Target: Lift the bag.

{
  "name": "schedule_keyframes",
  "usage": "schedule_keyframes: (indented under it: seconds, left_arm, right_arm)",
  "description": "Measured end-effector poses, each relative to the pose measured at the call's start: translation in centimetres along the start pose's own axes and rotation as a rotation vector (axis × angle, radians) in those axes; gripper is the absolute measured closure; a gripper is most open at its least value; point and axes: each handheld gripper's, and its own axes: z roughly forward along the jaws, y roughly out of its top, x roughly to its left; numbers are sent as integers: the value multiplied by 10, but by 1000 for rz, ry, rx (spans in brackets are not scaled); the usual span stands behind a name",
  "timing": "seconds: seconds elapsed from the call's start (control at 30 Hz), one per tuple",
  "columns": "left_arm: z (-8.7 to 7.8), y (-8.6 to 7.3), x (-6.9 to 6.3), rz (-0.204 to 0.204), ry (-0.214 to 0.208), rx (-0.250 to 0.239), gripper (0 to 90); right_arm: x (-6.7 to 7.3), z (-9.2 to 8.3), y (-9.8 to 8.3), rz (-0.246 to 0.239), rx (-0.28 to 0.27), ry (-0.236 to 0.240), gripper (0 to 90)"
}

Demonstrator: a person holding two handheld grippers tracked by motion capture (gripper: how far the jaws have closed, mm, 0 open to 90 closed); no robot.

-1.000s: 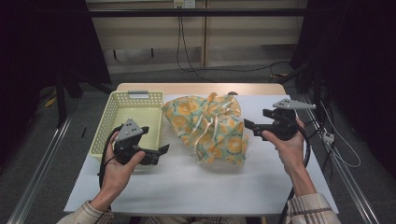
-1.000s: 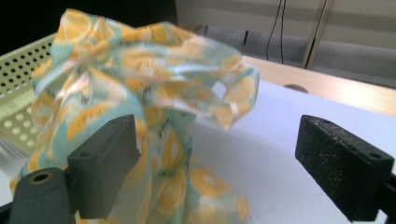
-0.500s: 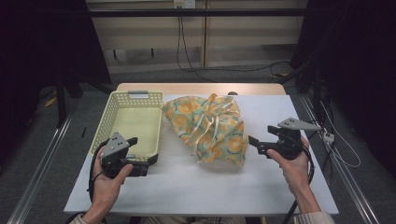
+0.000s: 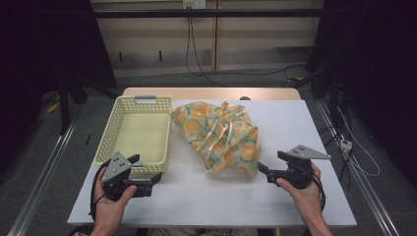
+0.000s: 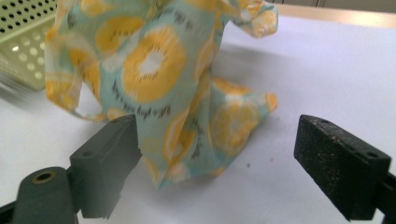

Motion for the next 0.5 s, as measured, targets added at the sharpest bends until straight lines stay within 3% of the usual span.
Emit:
schedule_keyframes:
  seconds: [0.2,0.3,0.5]
  left_arm:
    - [-2,-11,2,-14,2,-5,57]
    - [0,-15,2,-5,-2,-1,57]
    - [1,-17,4,-24,-4,0,57]
  right_arm:
    - [0,-3,-15,23,3,-1,142]
    - [-2,-3,-18,27,-3,-6,142]
    - [-3,0,-19,30,8,-5,142]
